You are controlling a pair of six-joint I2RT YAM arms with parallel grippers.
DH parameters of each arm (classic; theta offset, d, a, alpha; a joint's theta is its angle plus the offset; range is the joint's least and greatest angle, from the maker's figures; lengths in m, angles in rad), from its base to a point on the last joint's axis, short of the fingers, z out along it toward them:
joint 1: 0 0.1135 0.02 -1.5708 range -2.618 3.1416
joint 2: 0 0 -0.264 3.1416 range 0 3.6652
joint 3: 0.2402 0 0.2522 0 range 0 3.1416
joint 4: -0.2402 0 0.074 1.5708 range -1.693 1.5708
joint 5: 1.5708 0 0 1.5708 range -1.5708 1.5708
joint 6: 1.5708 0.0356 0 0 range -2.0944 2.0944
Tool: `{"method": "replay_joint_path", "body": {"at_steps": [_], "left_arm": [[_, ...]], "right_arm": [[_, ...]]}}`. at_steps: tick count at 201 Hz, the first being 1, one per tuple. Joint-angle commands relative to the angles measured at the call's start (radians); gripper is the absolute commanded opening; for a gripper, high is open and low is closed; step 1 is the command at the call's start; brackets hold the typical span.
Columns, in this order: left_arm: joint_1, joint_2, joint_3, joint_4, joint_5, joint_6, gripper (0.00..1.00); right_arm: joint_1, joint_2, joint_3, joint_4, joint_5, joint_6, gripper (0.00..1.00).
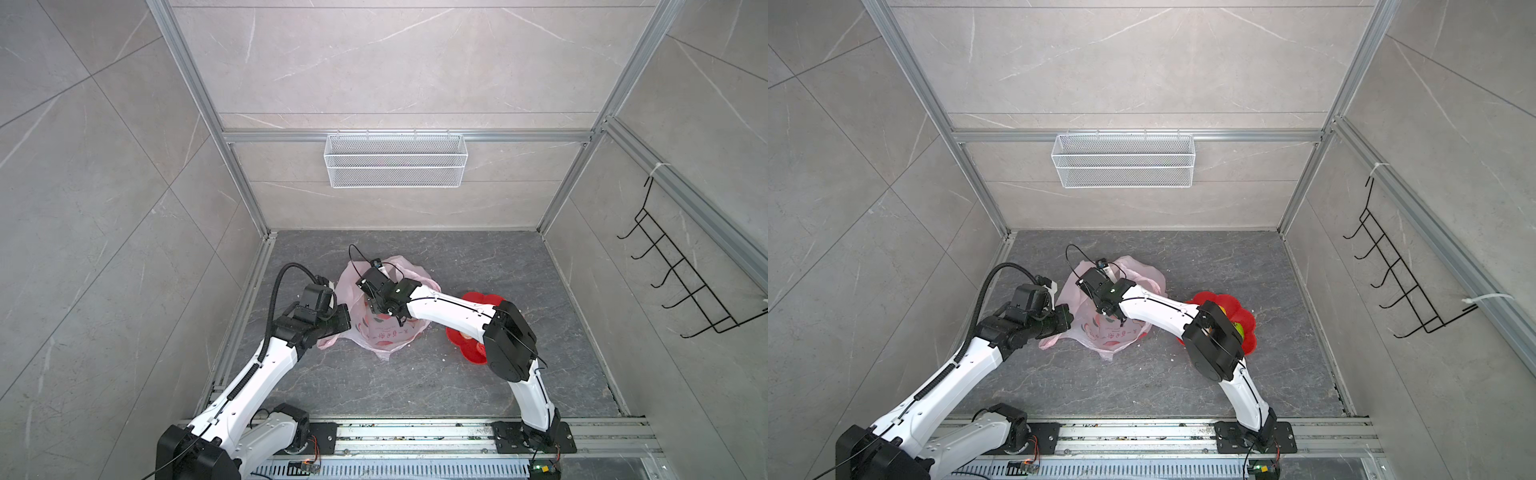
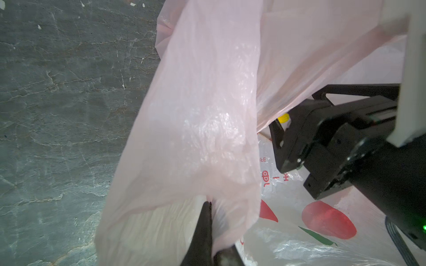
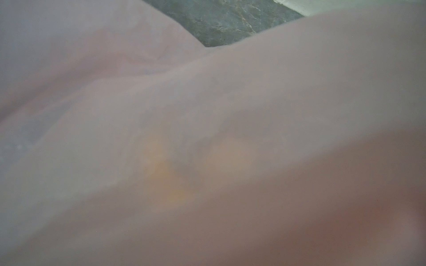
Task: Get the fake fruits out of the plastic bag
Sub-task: 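Close the right gripper on the cream-coloured fruit inside the bag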
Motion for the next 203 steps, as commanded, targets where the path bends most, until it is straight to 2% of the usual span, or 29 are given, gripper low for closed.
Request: {"method": "replay_joint_path", "body": {"at_steps": [1,62,203], "left_arm": [[0.002,-0.017,0.053,0.001,0.014,0.02,0.0],[0.002,0.035,0.104,0.015,0.029,0.033,0.0],[0.003,0.108,0.143,0.024,0.049,0.058,0.0]], "right_arm": [[-0.022,0.033,0.03,-0.028,0.03,0.078,0.83],[-0.068,0.066,0.041,0.0,-0.013,0.142,0.84],[-0.13,0.151,0.07,0.062,-0.104,0.144,0.89]]}}
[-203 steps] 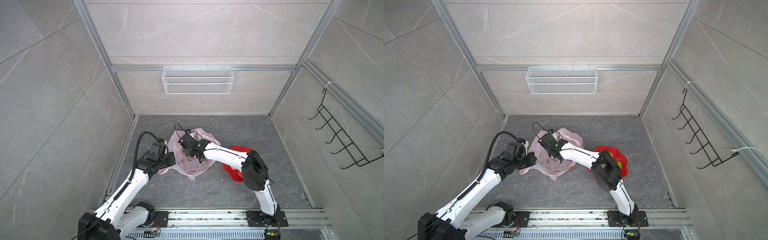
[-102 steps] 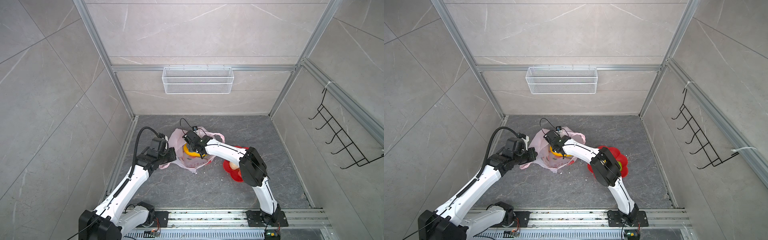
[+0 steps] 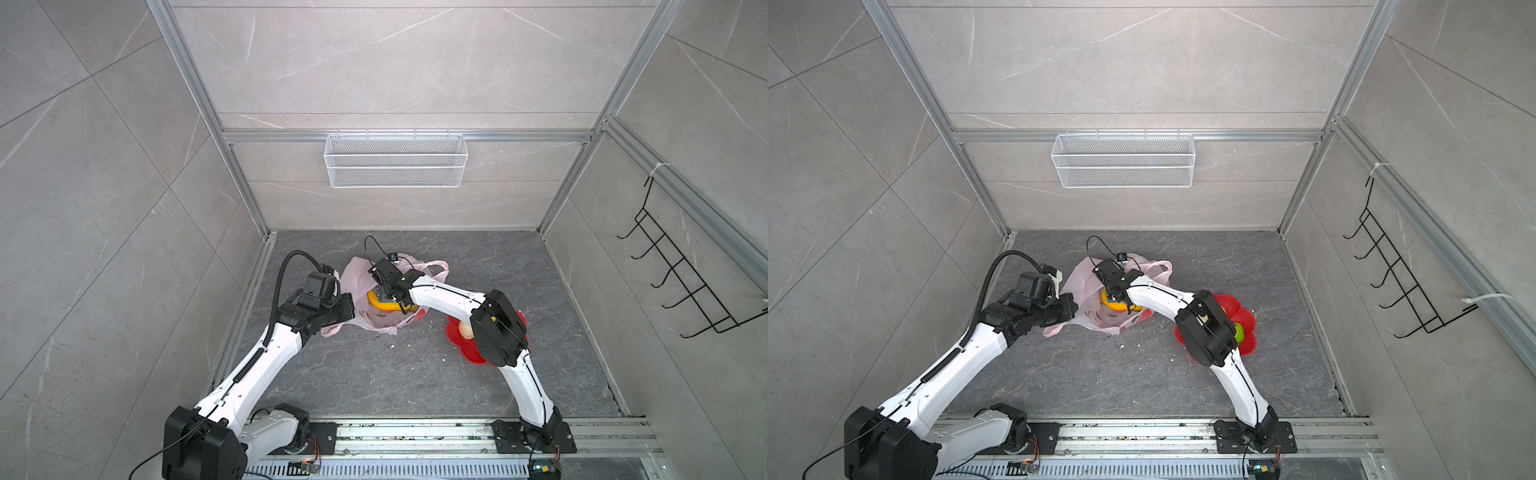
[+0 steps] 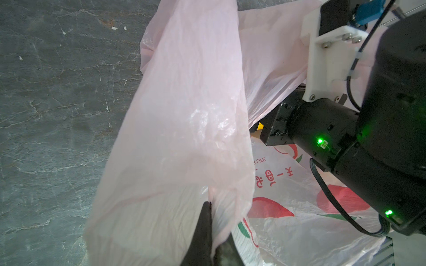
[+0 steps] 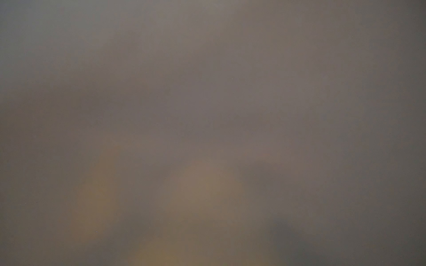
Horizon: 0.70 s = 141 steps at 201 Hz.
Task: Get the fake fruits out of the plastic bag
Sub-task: 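Close the right gripper on the cream-coloured fruit inside the bag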
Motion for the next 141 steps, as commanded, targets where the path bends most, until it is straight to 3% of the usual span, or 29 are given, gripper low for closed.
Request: {"method": "replay_joint_path", "body": {"at_steps": [1,94,141], "left_arm": [[0.002,0.005,0.04,0.019,0.022,0.031,0.0],[0.002,0.0,0.022,0.018,0.036,0.034,0.0],[0.002,-0.007,0.003,0.02,0.049,0.036,0.0]], "right_arm": [[-0.009,0.026,0.03,0.028,-0.014,0.012,0.89],[-0.015,0.066,0.013,0.114,0.016,0.006,0.86],[-0.016,0.077,-0.011,0.16,0.016,-0.007,0.77]]}}
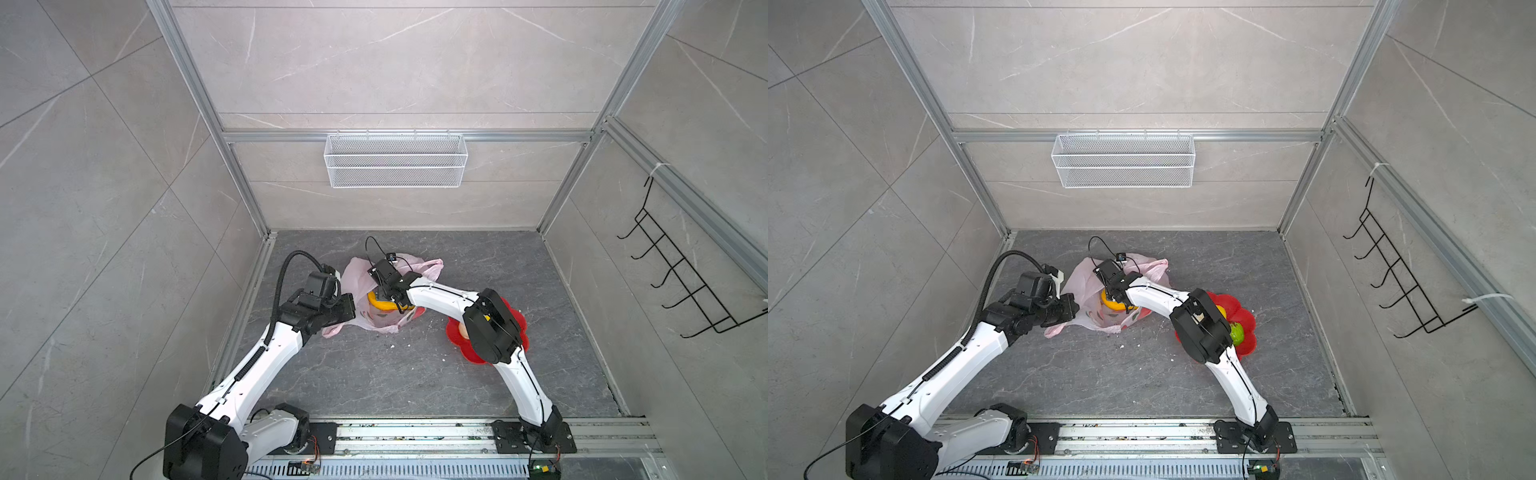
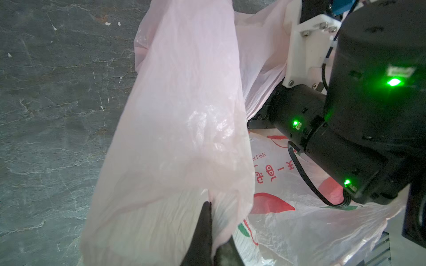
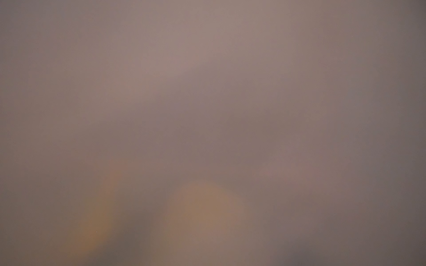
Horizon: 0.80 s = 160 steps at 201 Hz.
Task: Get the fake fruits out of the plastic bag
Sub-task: 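Close the right gripper on the cream-coloured fruit inside the bag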
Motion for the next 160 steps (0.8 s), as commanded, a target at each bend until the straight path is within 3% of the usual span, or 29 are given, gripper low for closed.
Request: {"method": "replay_joint_path", "body": {"at_steps": [1,69,129,160], "left_arm": [[0.001,-0.012,0.003,0.018,0.024,0.032,0.0],[0.002,-0.022,-0.015,0.014,0.024,0.033,0.0],[0.001,-0.04,-0.018,0.007,0.016,0.035,0.0],[0.002,-0.056,-0.03,-0.003,0.017,0.036,0.0]], "right_arm": [[-0.006,0.022,-0.021,0.039,0.021,-0.006,0.77],[-0.01,0.032,-0.015,0.035,0.012,-0.024,0.66],[-0.014,0.027,-0.013,0.018,0.006,-0.04,0.45],[-0.016,0.022,-0.009,0.009,0.004,-0.049,0.4]]}}
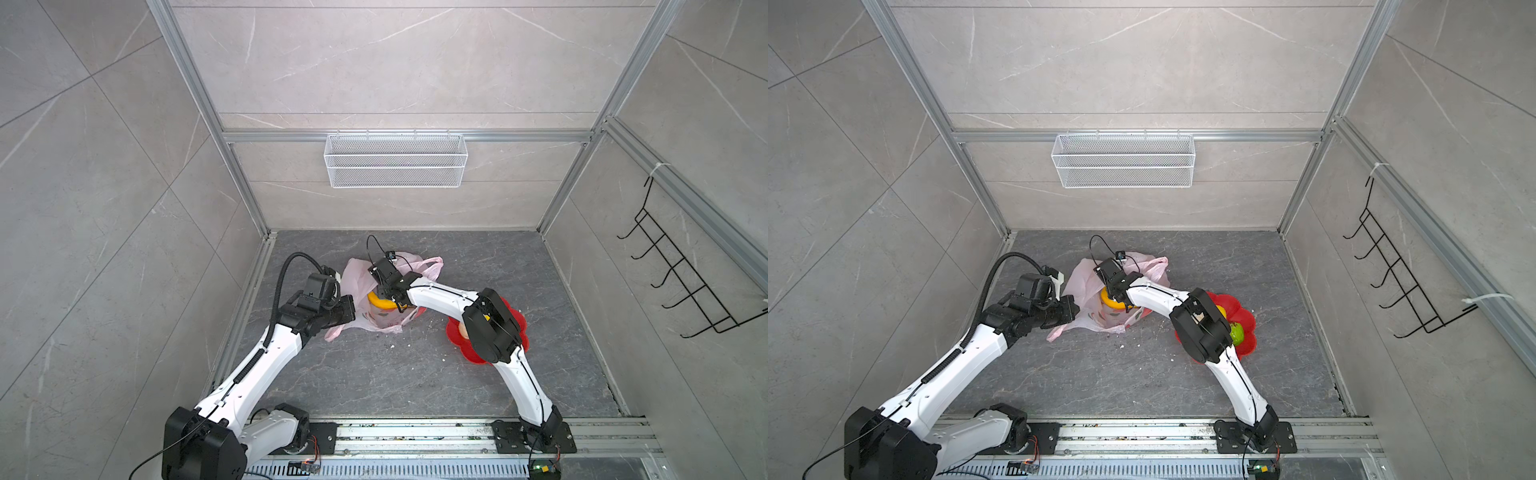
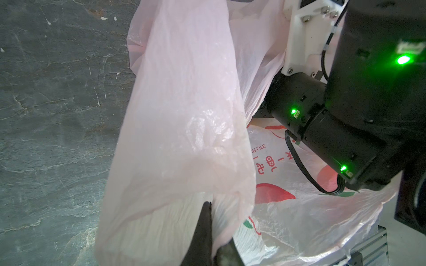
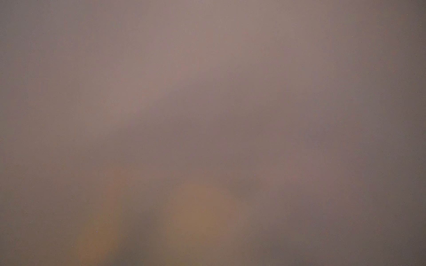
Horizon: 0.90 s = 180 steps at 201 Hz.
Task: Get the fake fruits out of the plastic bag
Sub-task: 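Close the right gripper on the cream-coloured fruit inside the bag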
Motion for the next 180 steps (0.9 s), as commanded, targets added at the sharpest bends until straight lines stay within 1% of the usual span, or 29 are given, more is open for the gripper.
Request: {"method": "replay_joint_path", "body": {"at_steps": [1,33,111,180], "left_arm": [[0.003,-0.037,-0.013,-0.003,0.009,0.033,0.0],[0.001,-0.051,-0.031,-0.011,0.009,0.033,0.0],[0.002,-0.037,-0.043,0.007,0.01,0.034,0.0],[0.002,-0.027,-0.053,0.042,-0.004,0.013,0.0]], "right_arm": [[-0.009,0.016,-0.004,-0.037,-0.002,-0.019,0.4],[-0.01,0.014,-0.009,-0.047,-0.004,-0.029,0.34],[-0.01,-0.041,-0.033,-0.053,-0.011,-0.065,0.25],[-0.004,-0.127,-0.066,-0.06,-0.019,-0.097,0.24]]}}
